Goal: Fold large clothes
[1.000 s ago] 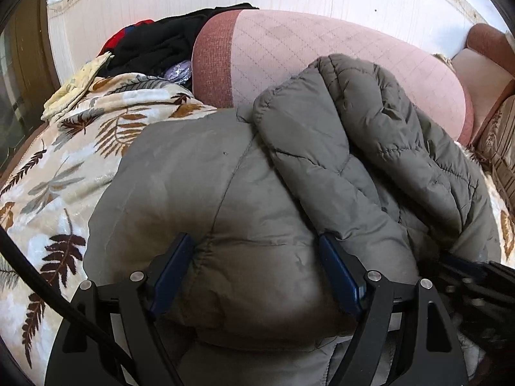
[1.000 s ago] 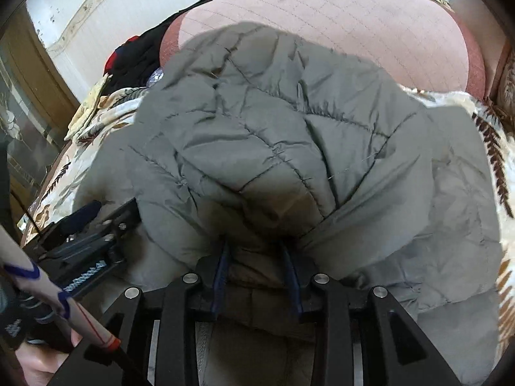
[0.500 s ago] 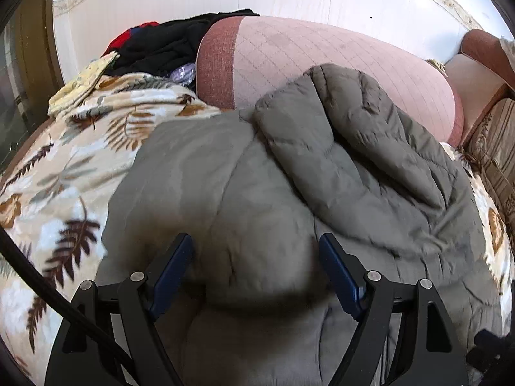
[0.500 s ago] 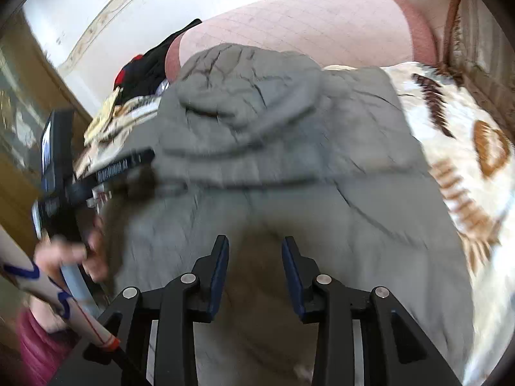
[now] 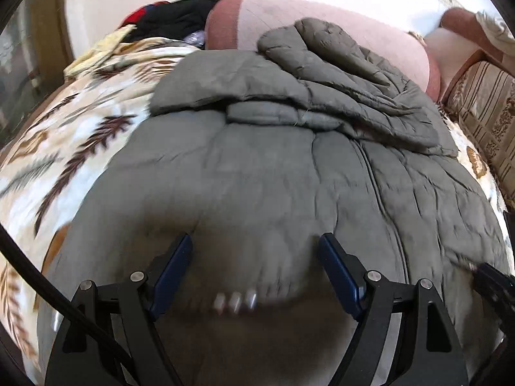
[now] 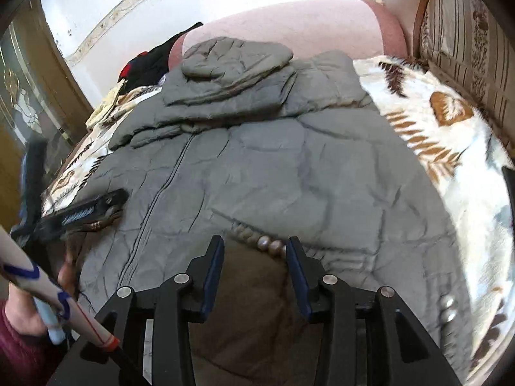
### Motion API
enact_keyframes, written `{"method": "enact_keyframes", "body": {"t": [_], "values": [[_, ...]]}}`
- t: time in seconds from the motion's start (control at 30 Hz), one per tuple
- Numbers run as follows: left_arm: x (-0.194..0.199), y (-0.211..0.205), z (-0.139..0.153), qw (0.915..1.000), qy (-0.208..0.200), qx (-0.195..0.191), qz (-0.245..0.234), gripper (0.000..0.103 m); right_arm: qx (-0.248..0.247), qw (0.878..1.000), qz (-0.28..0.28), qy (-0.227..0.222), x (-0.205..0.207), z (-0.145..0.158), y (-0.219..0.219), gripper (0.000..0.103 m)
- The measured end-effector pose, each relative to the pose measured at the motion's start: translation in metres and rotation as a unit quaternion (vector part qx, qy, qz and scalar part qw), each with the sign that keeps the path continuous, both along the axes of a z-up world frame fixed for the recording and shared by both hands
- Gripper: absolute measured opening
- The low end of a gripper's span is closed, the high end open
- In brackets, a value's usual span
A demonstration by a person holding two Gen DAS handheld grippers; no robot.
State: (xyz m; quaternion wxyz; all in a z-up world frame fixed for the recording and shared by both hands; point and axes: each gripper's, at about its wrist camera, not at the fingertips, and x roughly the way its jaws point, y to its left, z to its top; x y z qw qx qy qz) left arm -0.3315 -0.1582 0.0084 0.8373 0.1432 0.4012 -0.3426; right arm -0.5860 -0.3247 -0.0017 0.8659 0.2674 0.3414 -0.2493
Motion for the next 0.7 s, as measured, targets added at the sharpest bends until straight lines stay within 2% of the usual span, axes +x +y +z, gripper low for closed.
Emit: {"method": "enact_keyframes", "body": {"t": [0.1, 0.23, 0.33, 0.53, 0.7], "values": [[-0.020, 0.022, -0.003, 0.9998, -0.020, 0.008, 0.004, 0.080, 0.002, 1.000, 0.008, 0.009, 0.003, -0.005, 0.010, 0.046], [-0.037, 0.038, -0.007, 0.9996, -0.023, 0.014, 0.004, 0.080, -0.039, 0.999, 0.020, 0.021, 0.001, -0.001, 0.032, 0.050], [-0.043, 0.039, -0.009, 0.9993, -0.031, 0.020, 0.005, 0.080, -0.050, 0.998, 0.029, 0.029, -0.001, -0.002, 0.045, 0.059], [-0.047, 0.039, -0.014, 0.9989, -0.036, 0.028, 0.015, 0.083, -0.066, 0.996, 0.046, 0.050, -0.008, -0.005, 0.067, 0.062], [-0.055, 0.047, -0.015, 0.9990, -0.030, 0.028, 0.021, 0.084, -0.056, 0.997, 0.043, 0.037, -0.026, -0.002, 0.071, 0.062]]}}
